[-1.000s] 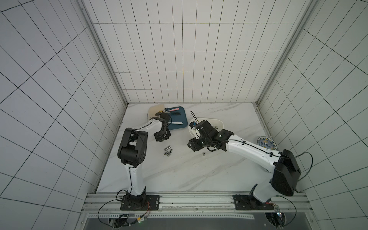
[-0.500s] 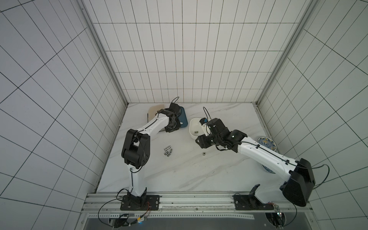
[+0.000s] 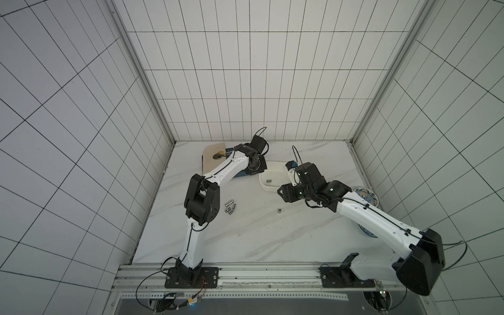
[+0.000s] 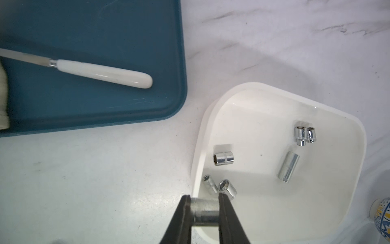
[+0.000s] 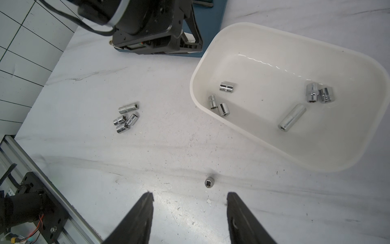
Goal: Put the socket on the desktop into the storage box
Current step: Pick up the socket head from the center of the board, then place the socket head in the storage box.
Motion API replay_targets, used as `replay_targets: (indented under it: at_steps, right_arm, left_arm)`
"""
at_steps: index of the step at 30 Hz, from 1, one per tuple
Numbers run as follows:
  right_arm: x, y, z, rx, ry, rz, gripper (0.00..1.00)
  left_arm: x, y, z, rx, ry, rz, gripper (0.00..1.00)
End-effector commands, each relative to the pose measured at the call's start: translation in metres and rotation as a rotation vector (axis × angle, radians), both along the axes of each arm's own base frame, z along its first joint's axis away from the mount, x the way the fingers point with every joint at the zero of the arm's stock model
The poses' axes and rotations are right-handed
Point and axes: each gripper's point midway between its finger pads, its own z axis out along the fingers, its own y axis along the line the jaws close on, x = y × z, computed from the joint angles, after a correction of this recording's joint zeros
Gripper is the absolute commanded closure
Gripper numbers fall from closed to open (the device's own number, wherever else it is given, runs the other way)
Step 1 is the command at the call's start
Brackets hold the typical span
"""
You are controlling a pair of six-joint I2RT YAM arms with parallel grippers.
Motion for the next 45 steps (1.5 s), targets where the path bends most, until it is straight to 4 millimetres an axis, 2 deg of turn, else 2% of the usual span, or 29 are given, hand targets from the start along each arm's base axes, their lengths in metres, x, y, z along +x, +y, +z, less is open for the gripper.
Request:
replay_targets:
  at_steps: [1,9,19,27,33,45]
  right_arm:
    - [-0.003,-0.013,-0.006,-0.018,0.016,-0.029,0.41]
    - [-0.003,-0.015,-0.008,-0.02,0.022,-0.032,0.41]
    - [0.0,-0.015,-0.012,-0.028,0.032,-0.036,0.41]
    - [0.002,-0.015,-0.014,-0.034,0.036,-0.041,0.41]
    - [0.003,-0.016,-0.015,-0.038,0.038,-0.046,0.41]
    - [0.003,-0.017,-0.015,-0.035,0.039,-0.053,0.41]
  left_arm:
    - [0.003,-0.014,-0.006,-0.018,0.013,-0.013,0.8]
    - [0.005,-0.036,-0.03,-0.036,0.041,-0.056,0.8]
    - [0.007,-0.042,-0.053,-0.036,0.069,-0.084,0.79]
    - [0.006,-0.044,-0.063,-0.035,0.086,-0.09,0.75]
    - [0.007,-0.045,-0.06,-0.039,0.078,-0.098,0.65]
    - [0.008,-0.043,-0.03,-0.054,0.027,-0.111,0.62]
